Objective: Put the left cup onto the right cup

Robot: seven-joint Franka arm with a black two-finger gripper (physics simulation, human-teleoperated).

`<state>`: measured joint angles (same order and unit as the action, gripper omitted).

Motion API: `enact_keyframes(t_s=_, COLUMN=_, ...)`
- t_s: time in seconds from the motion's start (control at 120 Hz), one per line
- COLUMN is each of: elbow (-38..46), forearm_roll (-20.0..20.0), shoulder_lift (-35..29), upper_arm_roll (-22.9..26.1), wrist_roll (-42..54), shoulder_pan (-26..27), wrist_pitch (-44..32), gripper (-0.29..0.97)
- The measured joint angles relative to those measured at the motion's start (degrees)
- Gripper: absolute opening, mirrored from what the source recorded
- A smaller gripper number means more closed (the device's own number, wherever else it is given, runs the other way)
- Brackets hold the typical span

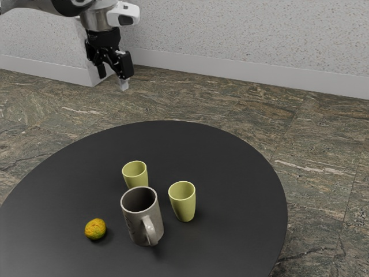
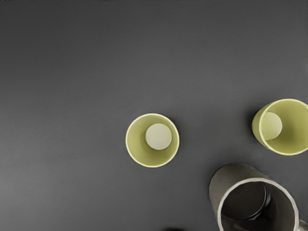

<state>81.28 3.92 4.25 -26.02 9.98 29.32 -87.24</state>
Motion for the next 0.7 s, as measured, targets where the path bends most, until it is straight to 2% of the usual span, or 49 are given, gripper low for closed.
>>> enact_keyframes(t_s=0.208, elbow=1.73, forearm_roll=-0.03, shoulder_lift=0.66, upper_arm_roll=1.22, wrist_roll=0.76, shoulder_pan=-2.15, wrist_pitch=-2.73, gripper=0.66)
enact_keyframes(t_s=0.4, elbow=5.7, forearm_roll=-0.9, shoulder_lift=6.28, upper_arm_roll=2.72, wrist_roll=1.26, shoulder_pan=-10.34, wrist_pitch=-9.28, gripper=0.66)
enact_keyframes(t_s=0.608, elbow=17.78, forearm_roll=-4.32, shoulder_lift=8.24, upper_arm_roll=3.21, wrist_roll=1.27, shoulder_pan=-13.23, wrist_pitch=-19.24, gripper=0.66)
enact_keyframes(t_s=0.7, elbow=19.86, forearm_roll=-5.52, shoulder_lift=9.04, upper_arm_roll=3.98, wrist_roll=0.6, shoulder_pan=-13.5, wrist_pitch=-22.94, gripper=0.66)
